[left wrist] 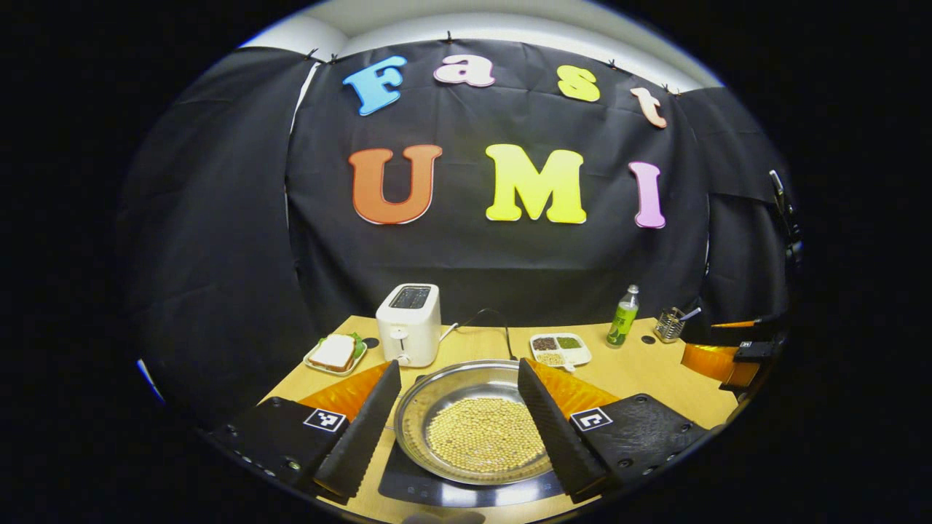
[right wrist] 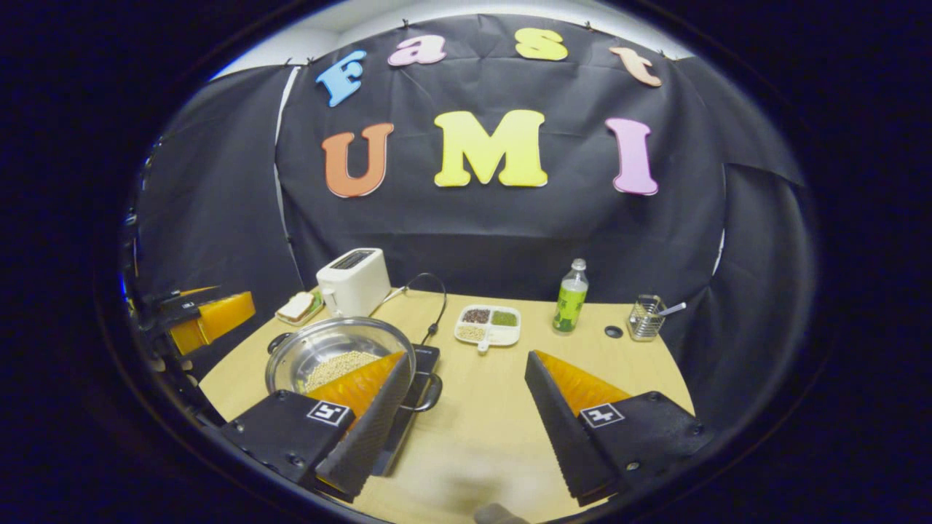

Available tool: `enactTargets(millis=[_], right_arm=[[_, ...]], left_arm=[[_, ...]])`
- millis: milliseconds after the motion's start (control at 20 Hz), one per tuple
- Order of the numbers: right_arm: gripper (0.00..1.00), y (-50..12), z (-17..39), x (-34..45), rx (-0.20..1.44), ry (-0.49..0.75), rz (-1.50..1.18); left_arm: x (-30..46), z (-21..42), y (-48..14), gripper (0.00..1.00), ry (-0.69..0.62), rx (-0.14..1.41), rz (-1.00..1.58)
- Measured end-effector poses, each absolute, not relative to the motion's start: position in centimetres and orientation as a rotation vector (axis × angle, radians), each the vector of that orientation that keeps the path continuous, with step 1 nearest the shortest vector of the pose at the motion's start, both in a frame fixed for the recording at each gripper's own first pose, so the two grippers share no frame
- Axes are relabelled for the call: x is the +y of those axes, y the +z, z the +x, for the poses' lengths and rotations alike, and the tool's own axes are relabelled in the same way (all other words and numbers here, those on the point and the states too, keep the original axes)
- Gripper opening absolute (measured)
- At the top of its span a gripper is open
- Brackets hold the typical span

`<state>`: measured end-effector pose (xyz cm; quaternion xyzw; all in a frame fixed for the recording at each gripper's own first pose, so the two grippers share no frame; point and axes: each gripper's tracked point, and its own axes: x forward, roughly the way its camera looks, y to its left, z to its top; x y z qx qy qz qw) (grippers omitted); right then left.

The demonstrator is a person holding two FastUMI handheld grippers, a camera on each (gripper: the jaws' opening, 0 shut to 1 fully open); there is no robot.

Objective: First push the handle of the pot to place it horizontally, then grasp the pot with both hands and set it on the induction cooktop.

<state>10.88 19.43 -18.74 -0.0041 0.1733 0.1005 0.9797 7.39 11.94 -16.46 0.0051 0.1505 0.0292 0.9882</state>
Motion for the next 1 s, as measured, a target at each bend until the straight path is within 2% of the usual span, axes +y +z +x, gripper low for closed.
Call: enactTargets(millis=[400, 550, 1000], right_arm=[[1.0, -12.1, 2.9, 6.6, 0.203, 0.154, 0.034], [1.0, -9.3, 0.7, 0.8, 0.133, 0.099, 0.037], [1.0, -5.7, -4.7, -7.1, 0.026, 0.086, 0.061]], left_arm=[[-0.9, 3.2, -8.5, 0.96, 0.002, 0.172, 0.053], [-5.8, 0.9, -6.6, 0.96, -0.01, 0.11, 0.052], [-12.2, -4.9, -1.0, 0.96, 0.013, 0.005, 0.082]])
